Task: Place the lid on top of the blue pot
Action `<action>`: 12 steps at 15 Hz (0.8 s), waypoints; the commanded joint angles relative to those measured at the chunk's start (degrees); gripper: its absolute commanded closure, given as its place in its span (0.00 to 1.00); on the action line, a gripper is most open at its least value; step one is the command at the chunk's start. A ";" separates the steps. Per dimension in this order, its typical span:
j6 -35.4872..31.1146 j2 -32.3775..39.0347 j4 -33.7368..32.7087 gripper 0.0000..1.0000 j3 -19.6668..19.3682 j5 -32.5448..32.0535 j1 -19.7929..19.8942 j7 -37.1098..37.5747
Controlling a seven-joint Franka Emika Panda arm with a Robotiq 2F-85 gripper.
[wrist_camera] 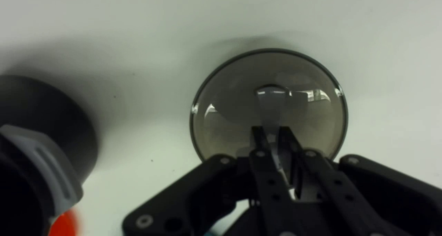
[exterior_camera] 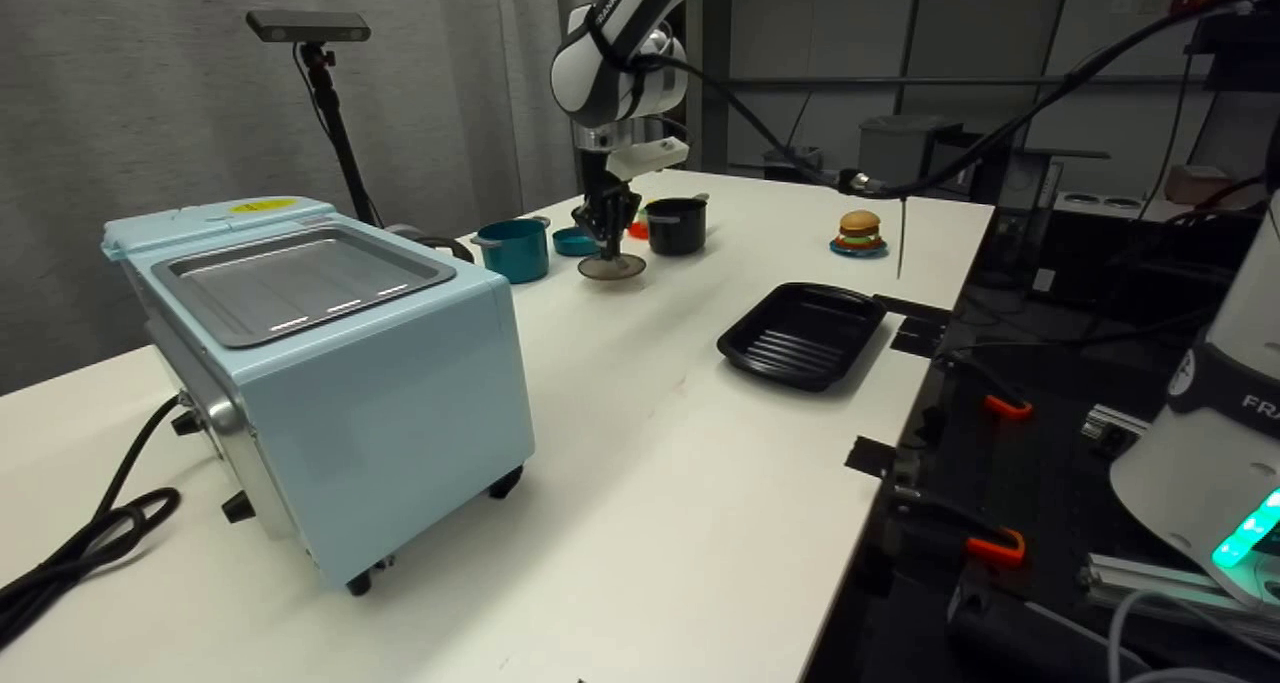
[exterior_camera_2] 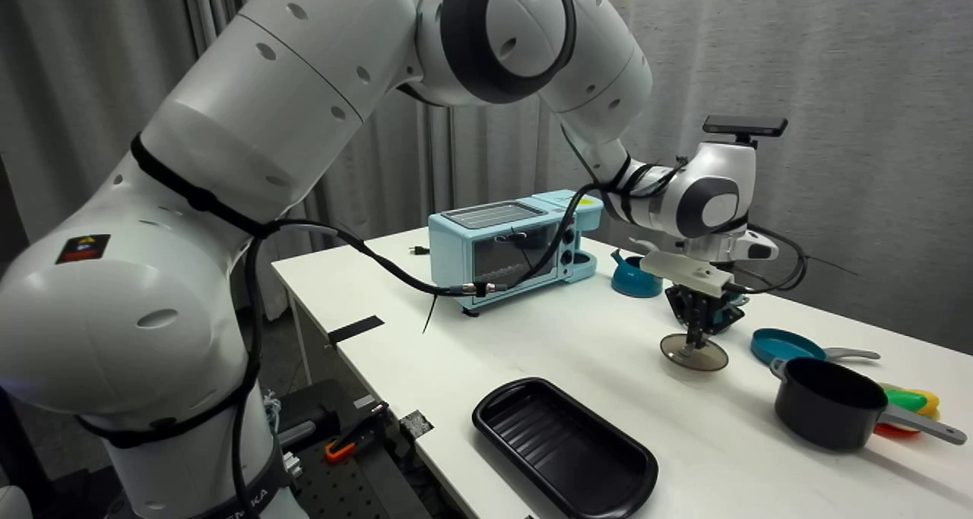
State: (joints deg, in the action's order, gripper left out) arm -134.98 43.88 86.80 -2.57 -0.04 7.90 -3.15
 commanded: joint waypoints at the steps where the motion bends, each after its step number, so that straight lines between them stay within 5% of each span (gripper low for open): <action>1: 2.62 -3.64 -0.36 0.96 -1.25 -0.54 0.11 -0.11; 12: 5.28 -3.77 -9.65 0.96 -0.36 0.23 -0.90 0.81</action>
State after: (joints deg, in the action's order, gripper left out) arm -130.39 38.35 80.32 -3.57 -0.26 7.92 -3.16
